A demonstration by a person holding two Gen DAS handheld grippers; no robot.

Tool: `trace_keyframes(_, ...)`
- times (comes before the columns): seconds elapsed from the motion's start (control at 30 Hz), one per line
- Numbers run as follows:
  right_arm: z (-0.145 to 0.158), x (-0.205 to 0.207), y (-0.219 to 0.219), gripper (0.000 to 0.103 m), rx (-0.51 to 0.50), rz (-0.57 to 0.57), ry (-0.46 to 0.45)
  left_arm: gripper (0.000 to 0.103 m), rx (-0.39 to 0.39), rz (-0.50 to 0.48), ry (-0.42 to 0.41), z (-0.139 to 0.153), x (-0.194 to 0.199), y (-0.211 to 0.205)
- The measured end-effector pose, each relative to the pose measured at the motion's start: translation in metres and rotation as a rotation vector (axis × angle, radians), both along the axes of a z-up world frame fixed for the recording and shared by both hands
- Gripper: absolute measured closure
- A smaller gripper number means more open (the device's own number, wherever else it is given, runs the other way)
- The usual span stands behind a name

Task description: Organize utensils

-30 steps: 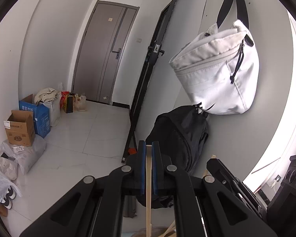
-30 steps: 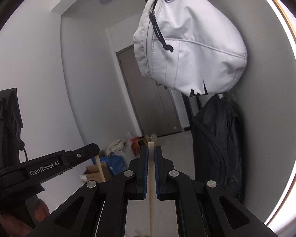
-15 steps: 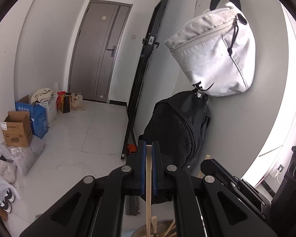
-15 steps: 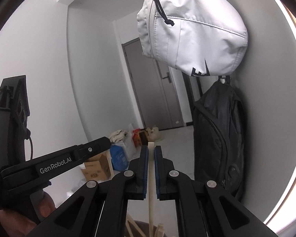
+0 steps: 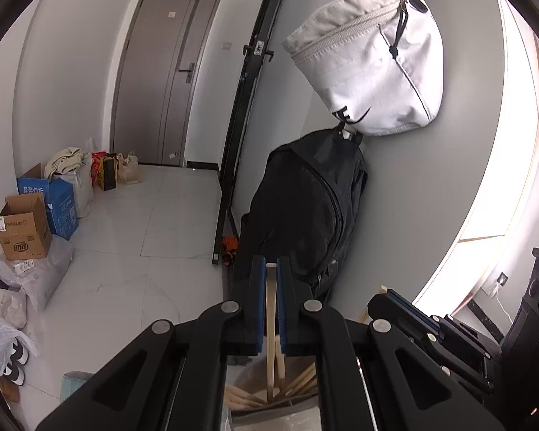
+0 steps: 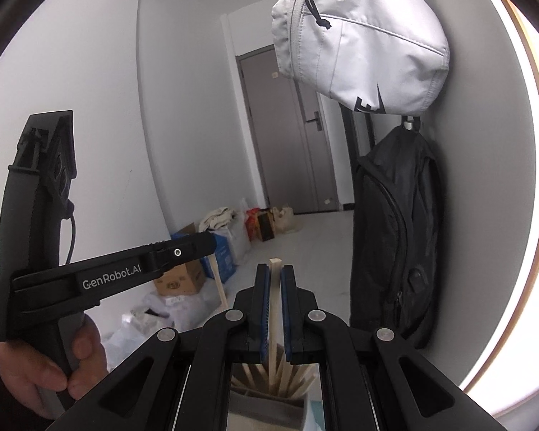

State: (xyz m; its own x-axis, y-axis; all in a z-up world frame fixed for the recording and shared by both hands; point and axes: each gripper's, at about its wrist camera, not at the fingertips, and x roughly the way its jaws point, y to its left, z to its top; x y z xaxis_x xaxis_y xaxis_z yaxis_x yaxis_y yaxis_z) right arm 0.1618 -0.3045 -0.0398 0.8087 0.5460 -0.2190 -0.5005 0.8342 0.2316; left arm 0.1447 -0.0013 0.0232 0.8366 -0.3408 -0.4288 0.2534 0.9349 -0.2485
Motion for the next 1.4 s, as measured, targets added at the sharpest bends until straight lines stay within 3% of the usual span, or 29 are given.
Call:
trace_keyframes(0.17, -0.002, -0.005, -0.002, 0.098, -0.015, 0.029, 0.033, 0.101, 0.035, -0.022, 0.067, -0.004, -0.005, -0.005)
trace_keyframes(0.37, -0.004, -0.013, 0.0, 0.095, -0.036, 0.089, 0.093, 0.101, -0.029, -0.101, 0.187, -0.012, -0.004, 0.001)
trace_keyframes(0.5, -0.007, -0.025, 0.0, 0.095, -0.059, 0.115, 0.111, 0.1, -0.037, -0.131, 0.214, -0.012, -0.011, 0.003)
trace_keyframes(0.53, -0.007, -0.029, -0.003, 0.095, -0.049, 0.116, 0.117, 0.098, -0.042, -0.147, 0.224, -0.013, -0.012, 0.003)
trace_keyframes(0.6, -0.007, -0.034, -0.009, 0.094, -0.038, 0.096, 0.13, 0.065, -0.047, -0.173, 0.27, -0.015, -0.012, 0.003)
trace_keyframes(0.67, -0.007, -0.039, -0.016, 0.091, -0.024, 0.086, 0.155, 0.058, -0.062, -0.168, 0.268, -0.014, -0.018, 0.003)
trace_keyframes(0.77, -0.004, -0.049, -0.026, 0.073, -0.012, 0.062, 0.17, 0.055, -0.02, -0.123, 0.253, -0.009, -0.033, 0.002)
trace_keyframes(0.93, 0.008, -0.078, -0.039, 0.045, 0.01, 0.037, 0.133, 0.052, -0.015, -0.035, 0.162, 0.007, -0.065, 0.007)
trace_keyframes(1.03, 0.014, -0.096, -0.043, 0.036, 0.018, 0.029, 0.102, 0.034, -0.034, 0.025, 0.116, 0.017, -0.084, 0.012)
trace_keyframes(1.13, 0.02, -0.112, -0.046, 0.024, 0.023, 0.019, 0.07, 0.032, -0.036, 0.065, 0.071, 0.025, -0.098, 0.014)
trace_keyframes(1.23, 0.025, -0.13, -0.047, 0.015, 0.032, 0.018, 0.029, 0.027, -0.014, 0.085, 0.044, 0.031, -0.11, 0.014)
trace_keyframes(1.3, 0.025, -0.138, -0.047, 0.009, 0.031, 0.013, 0.014, 0.019, 0.002, 0.099, 0.023, 0.034, -0.118, 0.014)
trace_keyframes(1.4, 0.024, -0.153, -0.047, 0.003, 0.039, 0.009, -0.006, 0.017, 0.023, 0.114, -0.002, 0.033, -0.129, 0.016)
